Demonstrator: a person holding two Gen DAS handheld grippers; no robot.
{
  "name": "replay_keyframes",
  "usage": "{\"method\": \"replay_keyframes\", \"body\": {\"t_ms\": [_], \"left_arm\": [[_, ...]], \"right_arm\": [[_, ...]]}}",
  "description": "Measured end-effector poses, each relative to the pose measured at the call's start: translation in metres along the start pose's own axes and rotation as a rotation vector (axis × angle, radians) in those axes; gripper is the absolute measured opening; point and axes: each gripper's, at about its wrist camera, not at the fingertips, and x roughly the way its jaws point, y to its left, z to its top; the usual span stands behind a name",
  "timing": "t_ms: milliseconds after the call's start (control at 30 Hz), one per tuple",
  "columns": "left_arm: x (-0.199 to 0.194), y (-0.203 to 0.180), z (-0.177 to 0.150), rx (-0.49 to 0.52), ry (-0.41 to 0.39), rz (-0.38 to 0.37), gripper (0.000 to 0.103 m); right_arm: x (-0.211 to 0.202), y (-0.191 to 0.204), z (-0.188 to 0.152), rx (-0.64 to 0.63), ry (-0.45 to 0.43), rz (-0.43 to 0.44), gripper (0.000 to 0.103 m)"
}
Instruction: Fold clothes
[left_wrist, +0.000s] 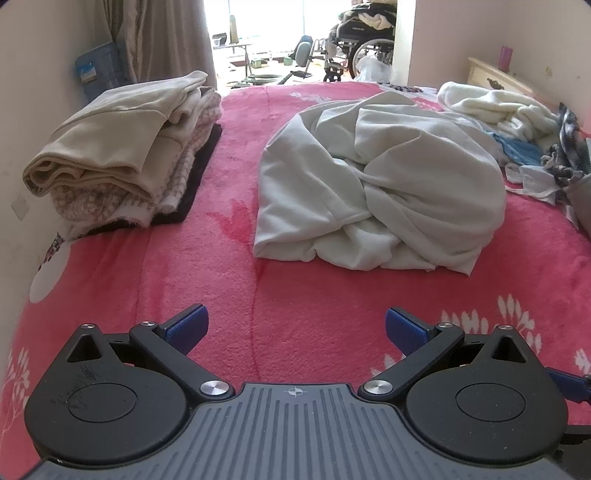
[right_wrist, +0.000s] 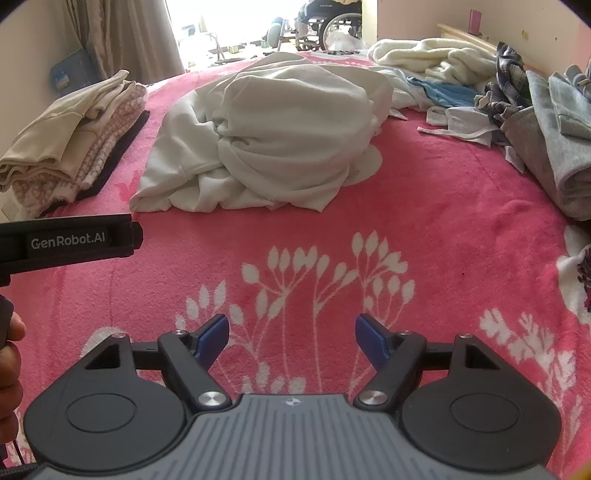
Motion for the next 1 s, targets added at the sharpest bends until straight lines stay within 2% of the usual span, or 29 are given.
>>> {"method": "replay_keyframes", "body": {"t_ms": [667,800,1000], "left_arm": [[0.002,0.002,0.000,-0.001,0.000,-0.007,0.103],[0.003,0.005,0.004,-0.020,-0.007,-0.025,0.103],[0.006,0.007,0.016,-0.022,-0.060,-0.072,0.103]], "right_arm": [[0.000,0.001,-0.001,-0.003,-0.004,-0.007,0.078],[-0.002,-0.001,0.000,0.011,-0.025,-0.005,0.078],[-0.004,-0.007,0.002,0.031,-0.062,-0.007,0.078]]}}
